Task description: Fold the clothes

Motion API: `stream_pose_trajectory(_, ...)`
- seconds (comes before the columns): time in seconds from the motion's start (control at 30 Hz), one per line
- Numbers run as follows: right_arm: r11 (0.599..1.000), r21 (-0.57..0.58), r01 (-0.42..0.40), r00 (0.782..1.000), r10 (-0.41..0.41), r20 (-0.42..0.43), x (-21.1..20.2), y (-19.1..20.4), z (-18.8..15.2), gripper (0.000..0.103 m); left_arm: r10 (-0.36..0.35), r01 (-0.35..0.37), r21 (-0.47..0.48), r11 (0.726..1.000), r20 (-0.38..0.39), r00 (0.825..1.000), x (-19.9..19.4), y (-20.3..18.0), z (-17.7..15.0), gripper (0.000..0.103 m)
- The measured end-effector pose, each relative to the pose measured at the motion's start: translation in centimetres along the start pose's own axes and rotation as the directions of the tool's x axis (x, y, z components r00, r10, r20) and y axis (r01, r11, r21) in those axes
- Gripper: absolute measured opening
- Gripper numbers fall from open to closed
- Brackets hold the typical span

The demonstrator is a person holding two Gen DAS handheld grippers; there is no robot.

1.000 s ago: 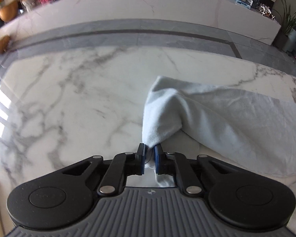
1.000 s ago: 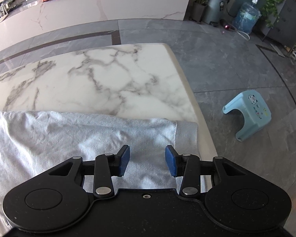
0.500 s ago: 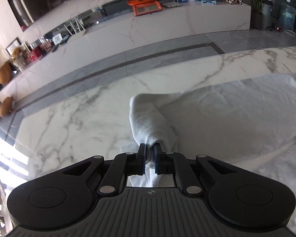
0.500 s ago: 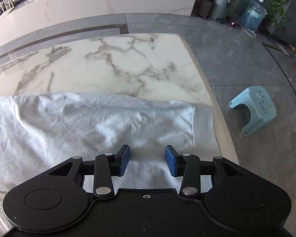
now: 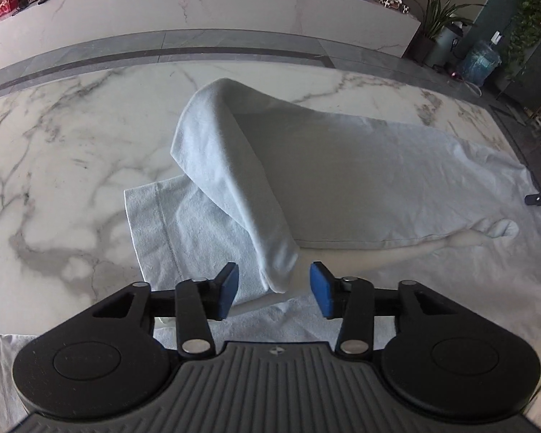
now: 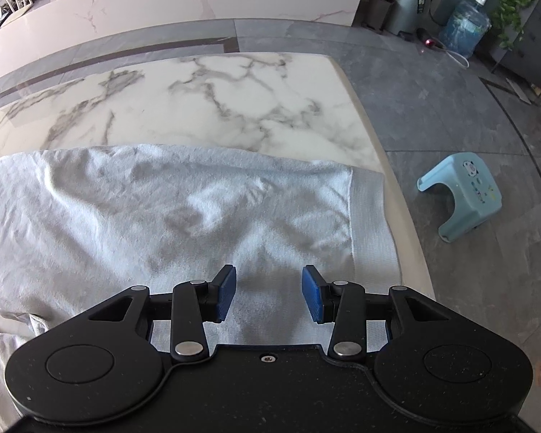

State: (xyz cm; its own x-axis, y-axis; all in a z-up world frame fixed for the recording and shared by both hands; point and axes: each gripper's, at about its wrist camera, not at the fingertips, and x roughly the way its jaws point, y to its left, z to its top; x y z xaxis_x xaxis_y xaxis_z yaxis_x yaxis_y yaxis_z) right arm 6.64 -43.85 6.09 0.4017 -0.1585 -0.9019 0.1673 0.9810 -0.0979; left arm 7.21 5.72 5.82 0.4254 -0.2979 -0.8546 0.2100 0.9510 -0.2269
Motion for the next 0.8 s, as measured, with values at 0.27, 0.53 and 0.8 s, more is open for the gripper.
stream_pose_trajectory(0.27,1.0,0.009,-0.008,1.0,0.008,-0.009,0.4,0.5,-0.2,0.039,0.087,-0.077,-0.196,0.978,0.039,0.995,-0.9,4.8,1.2,0.051)
stream_pose_trajectory(0.53,1.0,-0.013,-0.011,1.0,0.011,-0.003,0.3,0.8,0.0,0.039,0.107,-0.101,-0.3,0.949,0.004,0.994,2.5,7.3,0.4,0.048)
stream_pose_trajectory(0.8,1.0,0.014,0.013,1.0,-0.013,-0.003,1.0,-0.6,0.3,0.04,0.216,-0.201,-0.211,0.957,0.046,0.975,3.3,5.6,0.7,0.005)
